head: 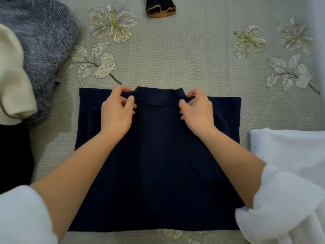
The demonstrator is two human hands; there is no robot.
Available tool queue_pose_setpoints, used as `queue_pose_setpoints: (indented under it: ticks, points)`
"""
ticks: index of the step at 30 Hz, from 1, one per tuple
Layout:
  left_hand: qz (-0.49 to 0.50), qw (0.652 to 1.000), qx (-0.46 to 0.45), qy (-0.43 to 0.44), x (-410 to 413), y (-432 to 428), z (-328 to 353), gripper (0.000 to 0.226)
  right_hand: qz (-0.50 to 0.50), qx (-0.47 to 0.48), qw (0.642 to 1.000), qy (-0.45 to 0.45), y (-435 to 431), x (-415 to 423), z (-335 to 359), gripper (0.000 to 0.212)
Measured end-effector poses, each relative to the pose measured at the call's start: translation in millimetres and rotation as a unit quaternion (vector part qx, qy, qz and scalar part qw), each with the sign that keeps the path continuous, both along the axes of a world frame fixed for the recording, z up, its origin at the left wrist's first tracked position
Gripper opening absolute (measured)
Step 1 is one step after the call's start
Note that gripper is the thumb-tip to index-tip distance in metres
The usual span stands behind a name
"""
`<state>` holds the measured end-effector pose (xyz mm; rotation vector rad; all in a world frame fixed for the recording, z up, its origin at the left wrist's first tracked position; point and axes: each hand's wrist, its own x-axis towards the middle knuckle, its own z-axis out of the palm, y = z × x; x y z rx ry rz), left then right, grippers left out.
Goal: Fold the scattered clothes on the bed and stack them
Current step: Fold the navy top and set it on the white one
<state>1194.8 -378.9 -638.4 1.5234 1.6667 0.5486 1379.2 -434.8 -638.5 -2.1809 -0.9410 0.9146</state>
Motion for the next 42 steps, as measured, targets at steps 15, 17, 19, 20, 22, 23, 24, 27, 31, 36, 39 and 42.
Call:
queue_pose_setpoints:
  ticks: [15, 17, 19, 20, 22, 23, 24, 27, 31, 36, 39, 42]
  points:
    - [-0.218, 0.948, 0.03, 0.232, 15, -118, -28, 0.06, 0.143, -0.042, 0.946, -0.288, -115, 72, -12, 0.05]
    - [-0.262, 0.944, 0.057, 0.194, 39, -160, -21, 0.062, 0.01, -0.022, 0.991, -0.129, -107, 88, 10, 0.043]
    - [-0.31, 0.933, 0.083, 0.16, 67, -207, -17, 0.064, -0.054, -0.041, 0.996, -0.056, -101, 103, 26, 0.036]
    - [-0.327, 0.929, 0.091, 0.145, 80, -228, -16, 0.066, -0.047, -0.062, 0.995, -0.055, -99, 107, 30, 0.036]
    - [-0.365, 0.918, 0.087, 0.129, 102, -262, -15, 0.072, -0.006, -0.114, 0.992, -0.048, -99, 108, 34, 0.043]
    - [-0.384, 0.91, 0.078, 0.136, 109, -274, -17, 0.077, 0.011, -0.134, 0.99, -0.037, -99, 106, 35, 0.047]
    - [-0.402, 0.901, 0.065, 0.15, 112, -283, -21, 0.082, 0.026, -0.148, 0.988, -0.031, -99, 102, 34, 0.05]
    - [-0.457, 0.862, 0.039, 0.215, 113, -293, -34, 0.098, 0.06, -0.162, 0.981, -0.084, -99, 92, 22, 0.072]
    - [-0.488, 0.835, 0.036, 0.253, 110, -290, -33, 0.101, 0.0, -0.175, 0.982, -0.071, -98, 74, 9, 0.081]
    - [-0.42, 0.906, -0.054, -0.004, 96, -275, -8, 0.071, -0.195, -0.149, 0.961, 0.125, -96, 72, 19, 0.048]
    - [-0.222, 0.926, -0.203, -0.226, 69, -251, 25, 0.047, -0.159, -0.185, 0.938, 0.245, -87, 68, 46, 0.035]
    - [-0.038, 0.912, -0.235, -0.334, 28, -230, 49, 0.025, -0.106, -0.148, 0.934, 0.307, -70, 53, 67, 0.043]
